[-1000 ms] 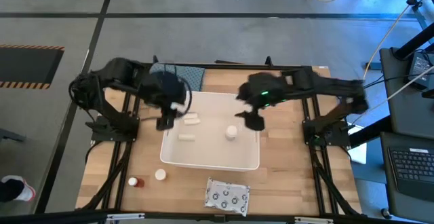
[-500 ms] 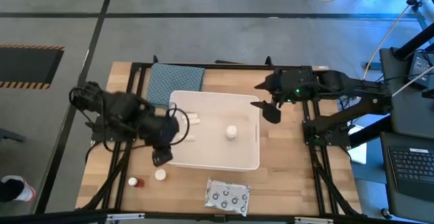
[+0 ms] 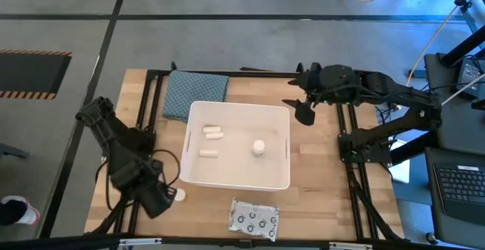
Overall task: Pick & place medical supplies in basket/bin
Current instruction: Put the brown medicine bottle into the white basket
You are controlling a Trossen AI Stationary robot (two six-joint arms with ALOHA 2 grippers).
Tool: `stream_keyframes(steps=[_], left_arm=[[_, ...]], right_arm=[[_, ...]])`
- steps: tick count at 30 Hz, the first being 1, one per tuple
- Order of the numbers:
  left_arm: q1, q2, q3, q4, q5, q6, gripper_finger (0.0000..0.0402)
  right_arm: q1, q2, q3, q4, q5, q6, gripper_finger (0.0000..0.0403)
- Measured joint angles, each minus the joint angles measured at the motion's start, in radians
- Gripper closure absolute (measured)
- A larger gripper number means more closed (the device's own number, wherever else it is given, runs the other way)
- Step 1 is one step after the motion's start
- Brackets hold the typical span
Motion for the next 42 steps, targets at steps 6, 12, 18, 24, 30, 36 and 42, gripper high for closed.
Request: stream_keyframes(steps=[6, 12, 18, 24, 30, 36, 42], left_arm=[[-0.057, 0.0, -0.071, 0.075, -0.042, -0.077, 0.0213], [-0.059, 0.005, -0.172, 0.145, -0.044, -0.075, 0.0213], [-0.1, 0.005, -0.236, 0.221, -0.045, -0.07, 0.0213], [-0.136, 0.005, -0.287, 0.28, -0.036, -0.072, 0.0213], [-0.144, 0.005, -0.338, 0.356, -0.016, -0.074, 0.0213], [-0.154, 0.005, -0.377, 0.383, 0.002, -0.082, 0.0213], [-0.154, 0.004, -0.4, 0.391, -0.003, -0.081, 0.0213]], right_arm=[[-0.02, -0.005, 0.0, -0.003, 0.0, -0.001, 0.0091], [-0.031, -0.005, 0.0, -0.002, -0.001, -0.001, 0.0091], [-0.046, -0.005, 0.0, 0.0, 0.0, 0.007, 0.0091], [-0.046, -0.005, 0.0, 0.007, -0.001, 0.032, 0.0091], [-0.045, -0.005, 0.0, 0.016, -0.001, 0.052, 0.0091], [-0.045, -0.005, 0.0, 0.02, -0.001, 0.053, 0.0091], [-0.045, -0.005, 0.001, 0.022, -0.001, 0.053, 0.0091]])
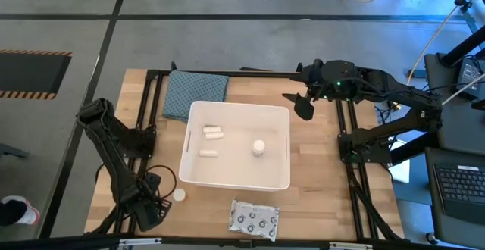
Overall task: Pick & place medical supplies in basket/bin
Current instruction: Put the brown medicine bottle into the white basket
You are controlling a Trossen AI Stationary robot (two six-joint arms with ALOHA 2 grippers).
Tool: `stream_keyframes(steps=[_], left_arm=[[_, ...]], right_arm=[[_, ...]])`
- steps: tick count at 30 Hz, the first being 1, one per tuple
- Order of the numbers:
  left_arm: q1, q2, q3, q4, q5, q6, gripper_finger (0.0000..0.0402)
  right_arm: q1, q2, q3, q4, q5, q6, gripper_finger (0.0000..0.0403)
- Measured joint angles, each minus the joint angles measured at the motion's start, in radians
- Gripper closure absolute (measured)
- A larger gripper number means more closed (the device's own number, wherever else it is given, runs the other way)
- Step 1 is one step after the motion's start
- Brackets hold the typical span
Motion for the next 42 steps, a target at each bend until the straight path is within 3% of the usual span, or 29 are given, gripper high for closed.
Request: stream_keyframes(steps=[11, 20, 24, 28, 35, 42], left_arm=[[0.001, 0.001, -0.057, 0.057, -0.022, 0.005, 0.0216], [0.001, 0.001, -0.057, 0.046, -0.021, 0.013, 0.0276], [0.001, 0.0, -0.053, 0.044, -0.027, 0.017, 0.0277], [0.011, -0.033, -0.001, 0.046, -0.152, 0.041, 0.0277], [0.021, -0.176, 0.117, 0.044, -0.548, 0.164, 0.0274], [0.035, -0.31, 0.209, 0.046, -0.654, 0.302, 0.0275]], right_arm=[[0.0, 0.0, 0.0, -0.001, 0.0, -0.002, 0.0091], [0.0, 0.0, 0.0, -0.001, 0.0, -0.013, 0.0091], [0.0, 0.0, 0.0, -0.001, 0.0, -0.024, 0.0091], [0.0, 0.0, 0.0, -0.001, 0.0, -0.023, 0.0091], [0.0, 0.0, 0.0, -0.001, 0.0, -0.023, 0.0091], [0.0, 0.0, 0.0, -0.002, 0.0, -0.025, 0.0091]])
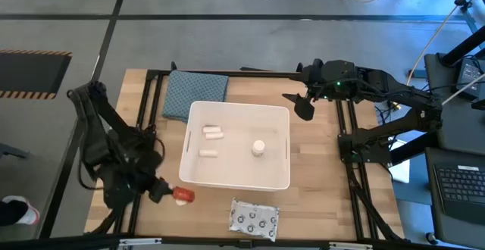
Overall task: Pick & place medical supplies in basket/bin
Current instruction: Put the brown medicine bottle into the white basket
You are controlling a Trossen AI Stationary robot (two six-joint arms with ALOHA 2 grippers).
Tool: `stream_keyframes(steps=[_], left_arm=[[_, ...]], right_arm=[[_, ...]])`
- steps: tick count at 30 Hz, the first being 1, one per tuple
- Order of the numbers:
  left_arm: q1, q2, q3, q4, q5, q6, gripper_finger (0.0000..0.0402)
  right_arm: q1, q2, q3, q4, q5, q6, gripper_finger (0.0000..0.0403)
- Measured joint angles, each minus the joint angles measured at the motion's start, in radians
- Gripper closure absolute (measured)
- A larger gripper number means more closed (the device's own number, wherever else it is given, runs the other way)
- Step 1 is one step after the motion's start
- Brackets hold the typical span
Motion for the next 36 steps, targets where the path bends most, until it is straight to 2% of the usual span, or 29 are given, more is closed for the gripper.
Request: stream_keyframes(steps=[3, 5, 7, 9, 12, 17, 20, 24, 26, 29, 34, 36], left_arm=[[0.028, -0.046, 0.029, 0.013, -0.184, 0.178, 0.0275], [0.065, -0.076, 0.048, 0.043, -0.292, 0.352, 0.0274], [0.119, -0.1, 0.067, 0.068, -0.345, 0.531, 0.0275], [0.204, -0.109, 0.089, 0.083, -0.335, 0.706, 0.0275], [0.386, -0.1, 0.106, 0.145, -0.188, 0.98, 0.0275], [0.699, -0.032, 0.108, 0.32, 0.225, 1.392, 0.0275], [0.86, 0.037, 0.108, 0.32, 0.444, 1.54, 0.0275], [1.001, 0.144, 0.107, 0.293, 0.61, 1.699, 0.0276], [1.035, 0.204, 0.114, 0.286, 0.654, 1.785, 0.0276], [1.049, 0.306, 0.181, 0.223, 0.655, 1.908, 0.0276], [1.038, 0.5, 0.391, -0.048, 0.525, 2.067, 0.0276], [1.031, 0.572, 0.469, -0.107, 0.489, 2.107, 0.0276]], right_arm=[[0.0, 0.0, 0.0, 0.0, 0.0, -0.001, 0.0091], [0.0, 0.0, 0.0, 0.0, 0.0, -0.003, 0.0091], [0.0, 0.0, 0.0, 0.0, 0.0, -0.007, 0.0091], [0.0, 0.0, 0.0, 0.0, 0.0, -0.009, 0.0091], [0.0, 0.0, 0.0, 0.0, 0.0, -0.003, 0.0091], [0.0, 0.0, 0.0, 0.0, 0.0, 0.011, 0.0091], [0.0, 0.0, 0.0, 0.0, 0.0, 0.033, 0.0091], [0.0, 0.0, 0.0, 0.0, 0.0, 0.054, 0.0091], [0.0, 0.0, 0.0, 0.0, 0.0, 0.054, 0.0091], [0.0, 0.0, 0.0, 0.0, 0.0, 0.056, 0.0091], [0.0, 0.0, 0.0, -0.003, 0.0, 0.057, 0.0091], [0.0, 0.0, 0.0, -0.004, 0.0, 0.057, 0.0091]])
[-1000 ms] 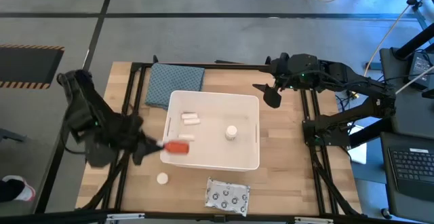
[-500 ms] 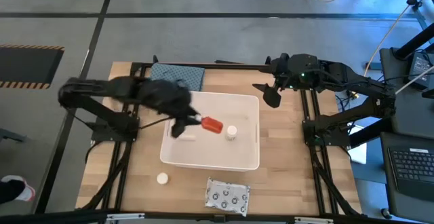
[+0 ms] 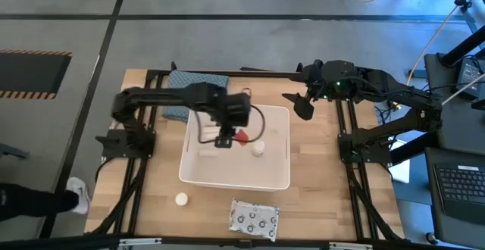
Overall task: Pick & place medical supplies in basket/bin
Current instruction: Put the brown medicine bottle into the white basket
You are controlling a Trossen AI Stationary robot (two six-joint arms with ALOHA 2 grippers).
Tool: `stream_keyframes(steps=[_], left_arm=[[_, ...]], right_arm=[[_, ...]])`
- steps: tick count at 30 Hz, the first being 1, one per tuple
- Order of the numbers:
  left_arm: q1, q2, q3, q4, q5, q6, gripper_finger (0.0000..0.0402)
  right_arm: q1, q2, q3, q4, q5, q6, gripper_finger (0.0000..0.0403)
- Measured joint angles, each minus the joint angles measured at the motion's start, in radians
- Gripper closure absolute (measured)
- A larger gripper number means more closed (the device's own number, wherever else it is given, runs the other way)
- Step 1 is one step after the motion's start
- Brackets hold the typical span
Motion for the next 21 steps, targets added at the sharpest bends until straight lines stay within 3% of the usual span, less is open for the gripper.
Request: stream_keyframes(steps=[6, 12, 21], left_arm=[[-0.043, 0.144, 0.143, -0.095, -0.049, 0.124, 0.0277], [-0.081, 0.208, 0.15, -0.149, -0.173, 0.141, 0.0275], [-0.109, 0.288, 0.15, -0.101, -0.178, 0.173, 0.0275]], right_arm=[[0.0, 0.0, 0.0, -0.03, 0.0, 0.005, 0.0091], [0.0, 0.001, 0.0, -0.076, 0.0, 0.052, 0.0091], [0.0, 0.001, 0.0, -0.079, 0.0, 0.052, 0.0091]])
